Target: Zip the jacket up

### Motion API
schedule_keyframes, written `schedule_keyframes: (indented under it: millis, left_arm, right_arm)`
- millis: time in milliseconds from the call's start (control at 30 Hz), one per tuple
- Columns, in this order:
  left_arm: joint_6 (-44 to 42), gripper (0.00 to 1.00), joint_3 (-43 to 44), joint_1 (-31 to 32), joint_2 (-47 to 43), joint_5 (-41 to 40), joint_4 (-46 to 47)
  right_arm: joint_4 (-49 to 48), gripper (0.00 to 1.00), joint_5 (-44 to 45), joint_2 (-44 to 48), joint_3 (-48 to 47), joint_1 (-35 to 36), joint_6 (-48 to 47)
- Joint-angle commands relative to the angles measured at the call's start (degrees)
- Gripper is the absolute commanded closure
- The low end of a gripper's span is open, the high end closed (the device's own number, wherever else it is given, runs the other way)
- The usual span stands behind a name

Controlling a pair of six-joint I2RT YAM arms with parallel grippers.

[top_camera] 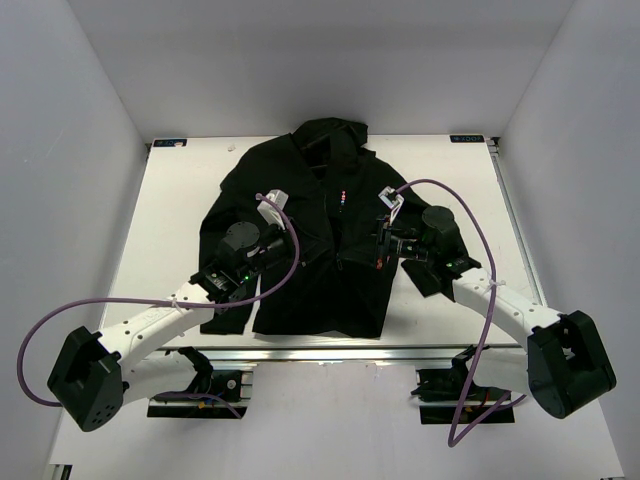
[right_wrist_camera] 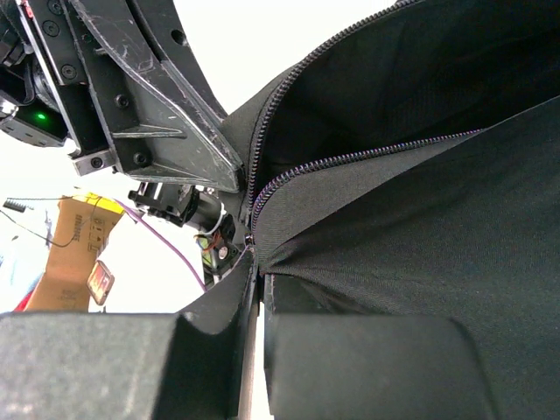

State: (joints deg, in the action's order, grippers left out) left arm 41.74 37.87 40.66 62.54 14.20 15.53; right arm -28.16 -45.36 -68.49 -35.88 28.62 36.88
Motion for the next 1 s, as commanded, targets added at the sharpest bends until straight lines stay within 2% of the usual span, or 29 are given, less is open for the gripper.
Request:
schedule_keyframes:
  millis: [0, 967]
  left_arm:
    - [-0.95, 1.0, 0.54, 0.12, -0.84, 1.27, 1.25]
    - [0.89, 1.0, -0.25, 0.03, 0.3, 2.77, 4.16]
  right_arm:
    - [-3.03, 1.0, -1.57, 1.43, -1.91, 0.38, -0.67]
    - [-6.29, 1.0, -2.01, -0.51, -1.74, 0.38, 1.79]
